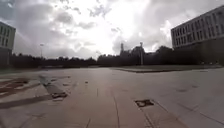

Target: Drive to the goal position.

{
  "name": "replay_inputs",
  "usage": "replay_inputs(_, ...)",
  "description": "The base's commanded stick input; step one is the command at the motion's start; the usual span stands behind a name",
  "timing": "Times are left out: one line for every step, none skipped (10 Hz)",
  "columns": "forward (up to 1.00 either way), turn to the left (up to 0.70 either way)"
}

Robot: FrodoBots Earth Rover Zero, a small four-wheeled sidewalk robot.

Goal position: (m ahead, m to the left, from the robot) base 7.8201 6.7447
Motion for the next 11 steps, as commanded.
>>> replay_inputs(0.7, 0.0)
replay_inputs(0.7, 0.0)
replay_inputs(0.7, 0.0)
replay_inputs(0.7, 0.0)
replay_inputs(0.7, 0.0)
replay_inputs(0.7, 0.0)
replay_inputs(0.7, 0.0)
replay_inputs(0.7, 0.0)
replay_inputs(0.7, 0.0)
replay_inputs(0.7, 0.0)
replay_inputs(0.7, 0.0)
